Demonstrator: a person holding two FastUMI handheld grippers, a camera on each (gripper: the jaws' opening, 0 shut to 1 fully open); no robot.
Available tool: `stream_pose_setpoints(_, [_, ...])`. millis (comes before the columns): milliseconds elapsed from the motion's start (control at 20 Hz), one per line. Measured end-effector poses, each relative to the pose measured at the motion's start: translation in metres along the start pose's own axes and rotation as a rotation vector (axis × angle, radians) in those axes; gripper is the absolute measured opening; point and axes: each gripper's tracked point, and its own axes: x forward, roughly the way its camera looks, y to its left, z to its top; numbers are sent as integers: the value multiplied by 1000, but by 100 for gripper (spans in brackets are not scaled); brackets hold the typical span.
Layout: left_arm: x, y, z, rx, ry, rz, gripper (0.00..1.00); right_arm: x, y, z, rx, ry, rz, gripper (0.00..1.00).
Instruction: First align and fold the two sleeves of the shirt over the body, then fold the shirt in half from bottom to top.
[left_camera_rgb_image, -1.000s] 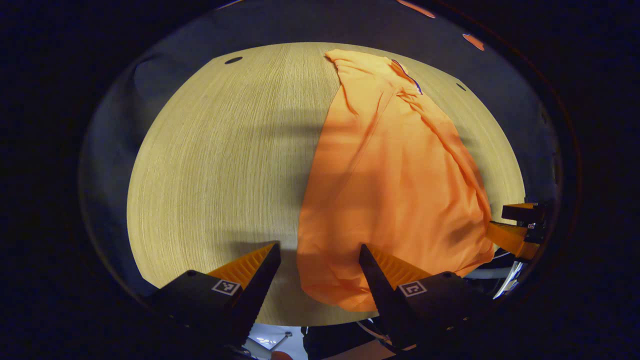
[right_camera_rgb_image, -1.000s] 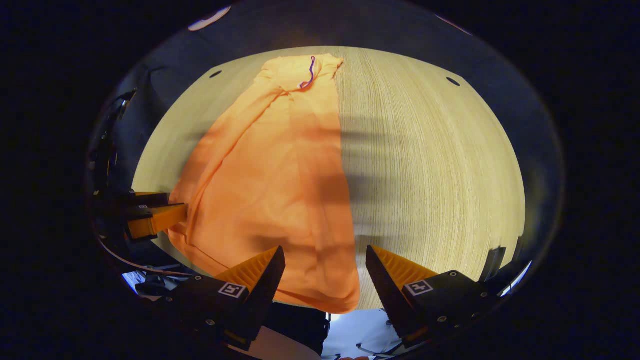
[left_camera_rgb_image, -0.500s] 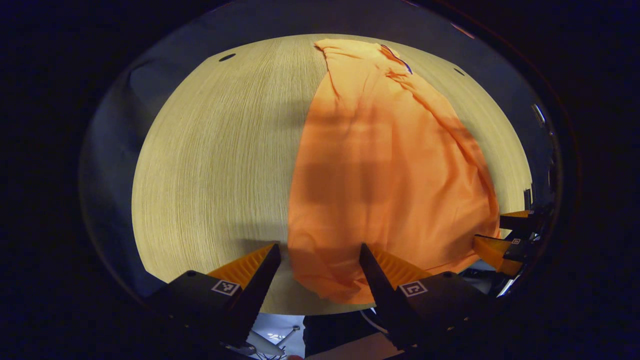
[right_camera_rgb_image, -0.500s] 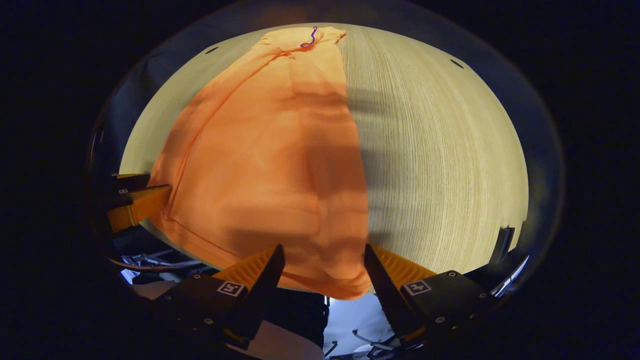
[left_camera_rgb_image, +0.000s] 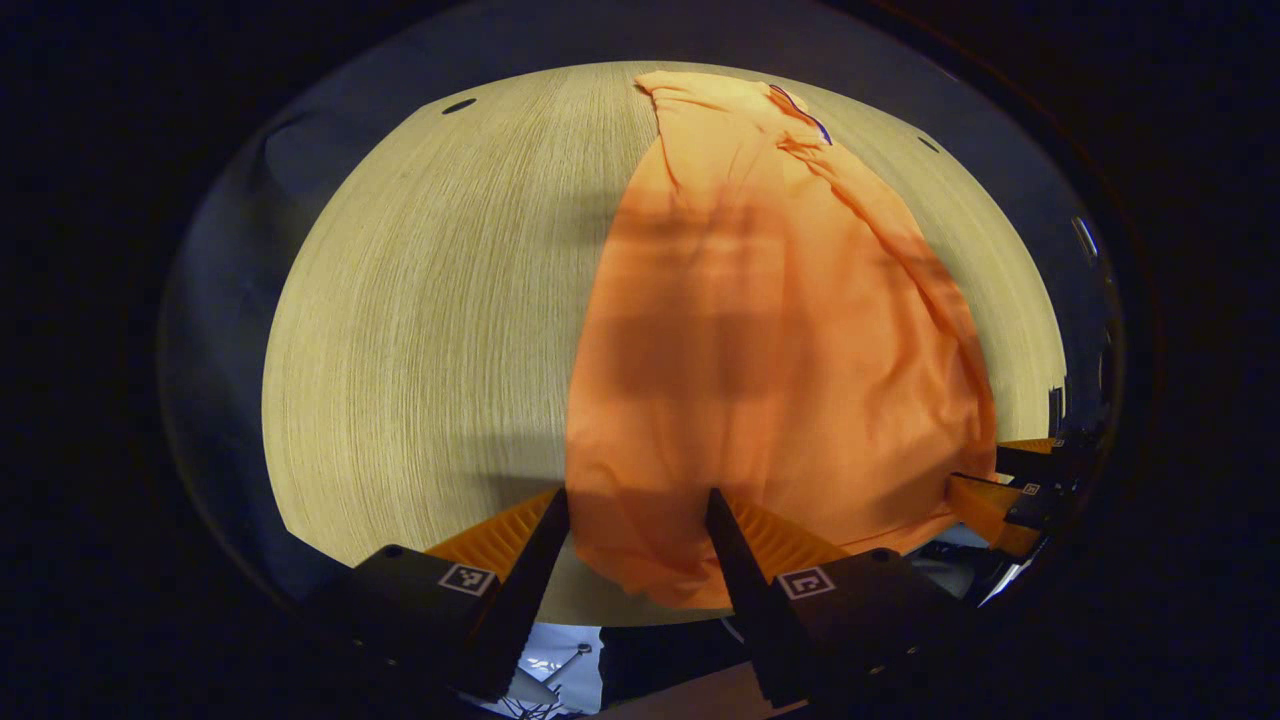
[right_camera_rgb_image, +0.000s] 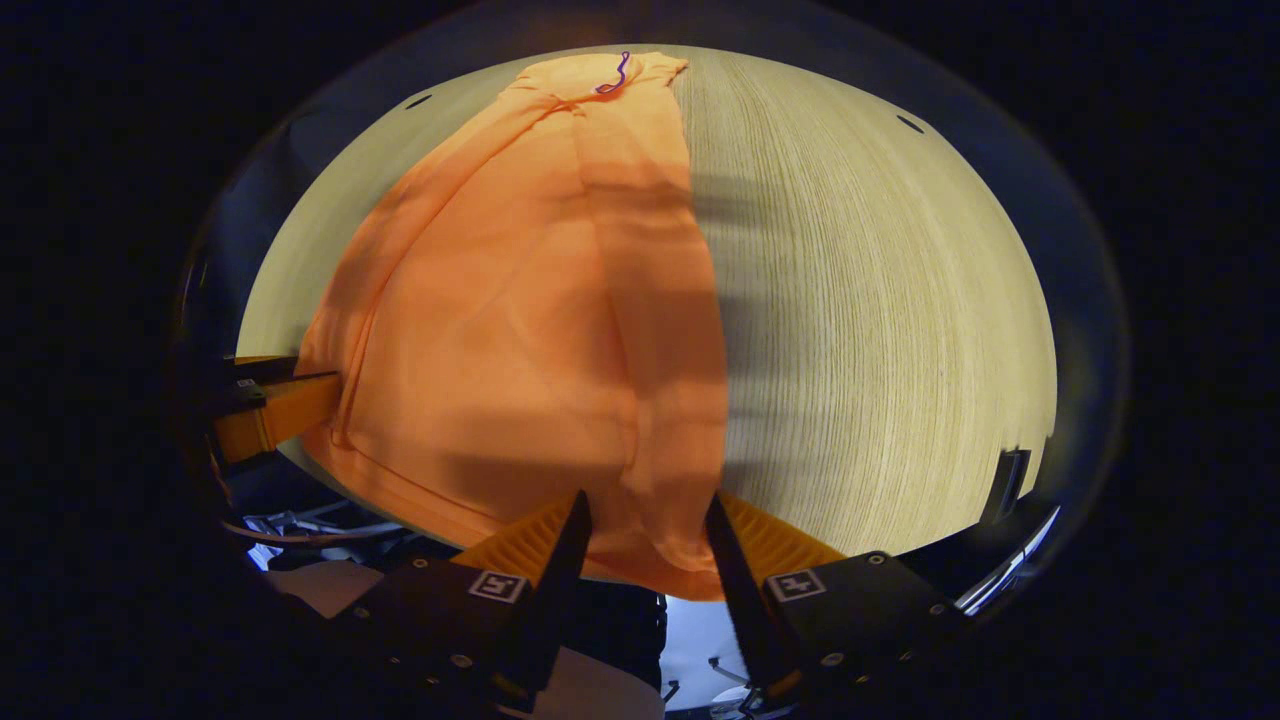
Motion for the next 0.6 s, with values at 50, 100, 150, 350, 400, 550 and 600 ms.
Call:
stream_pose_setpoints(50, [1,-5,0,-10,4,-2,75,0,-2,0,1,-7,1,63])
stream_pose_setpoints(100, [-1,-11,0,1,4,-11,63,0,-4,1,13,-15,2,37])
stream_pose_setpoints(150, [0,-18,2,1,-13,-37,45,3,-3,1,26,-20,14,19])
stream_pose_setpoints(350, [2,-26,2,47,-73,-77,1,11,0,-4,66,-29,73,0])
stream_pose_setpoints(400, [1,-26,-1,28,-66,-84,1,14,-1,-3,82,-25,80,0])
stream_pose_setpoints(550, [-11,-22,6,-4,-74,-94,1,3,-3,2,96,-30,104,0])
stream_pose_setpoints(600, [-17,-21,12,-11,-83,-98,0,-2,-4,5,82,-32,108,0])
